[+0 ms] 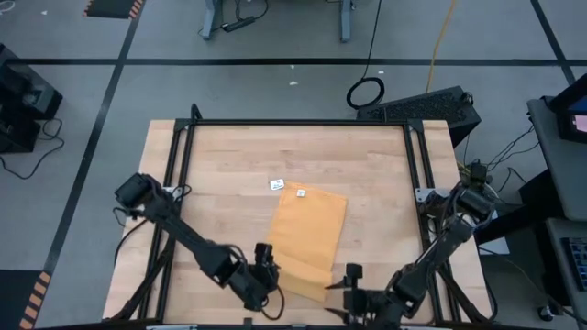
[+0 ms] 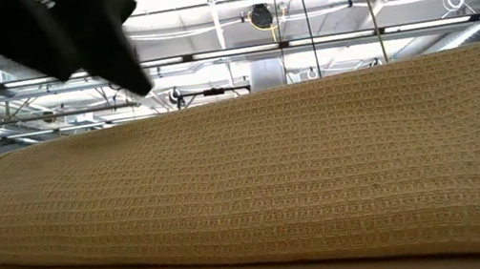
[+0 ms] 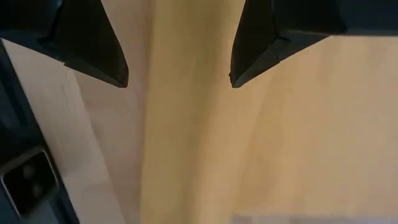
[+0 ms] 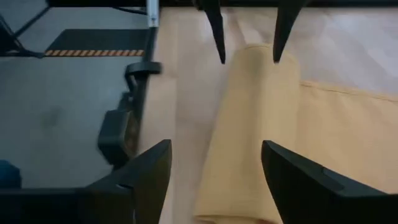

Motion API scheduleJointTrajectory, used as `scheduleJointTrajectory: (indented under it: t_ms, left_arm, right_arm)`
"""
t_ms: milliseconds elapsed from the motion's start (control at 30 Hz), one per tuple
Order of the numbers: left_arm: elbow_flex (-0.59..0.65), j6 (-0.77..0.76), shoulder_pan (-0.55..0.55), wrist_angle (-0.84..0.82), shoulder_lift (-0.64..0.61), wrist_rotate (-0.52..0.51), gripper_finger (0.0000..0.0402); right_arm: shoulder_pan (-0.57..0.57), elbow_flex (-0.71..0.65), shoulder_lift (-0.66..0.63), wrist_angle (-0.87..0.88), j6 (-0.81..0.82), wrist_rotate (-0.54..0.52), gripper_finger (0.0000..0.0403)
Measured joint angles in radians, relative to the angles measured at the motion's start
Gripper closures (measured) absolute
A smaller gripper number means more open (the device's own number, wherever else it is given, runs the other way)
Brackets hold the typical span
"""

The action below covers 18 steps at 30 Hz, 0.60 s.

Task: Roll towel into tight, uniform cylinder
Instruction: Roll the orange towel

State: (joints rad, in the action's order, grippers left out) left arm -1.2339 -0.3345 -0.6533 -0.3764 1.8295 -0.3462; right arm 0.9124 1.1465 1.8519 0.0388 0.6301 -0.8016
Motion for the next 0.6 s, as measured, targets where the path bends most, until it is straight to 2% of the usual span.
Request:
scheduleJointTrajectory:
  t_ms: [200,400,600]
  left_arm:
    - [0.0,-0.069,-0.046,-0.002,0.053,-0.022,0.0109]
    - [0.0,-0.105,-0.077,0.01,0.056,-0.078,0.0057]
    - [0.0,-0.104,-0.088,0.03,0.056,-0.108,0.0017]
  right_arm:
    - [-0.005,0.009,0.097,-0.029,0.038,-0.041,0.0099]
    - [-0.029,0.009,0.172,-0.044,0.061,-0.093,0.0029]
    - [-0.048,0.009,0.237,-0.084,0.066,-0.11,0.0005]
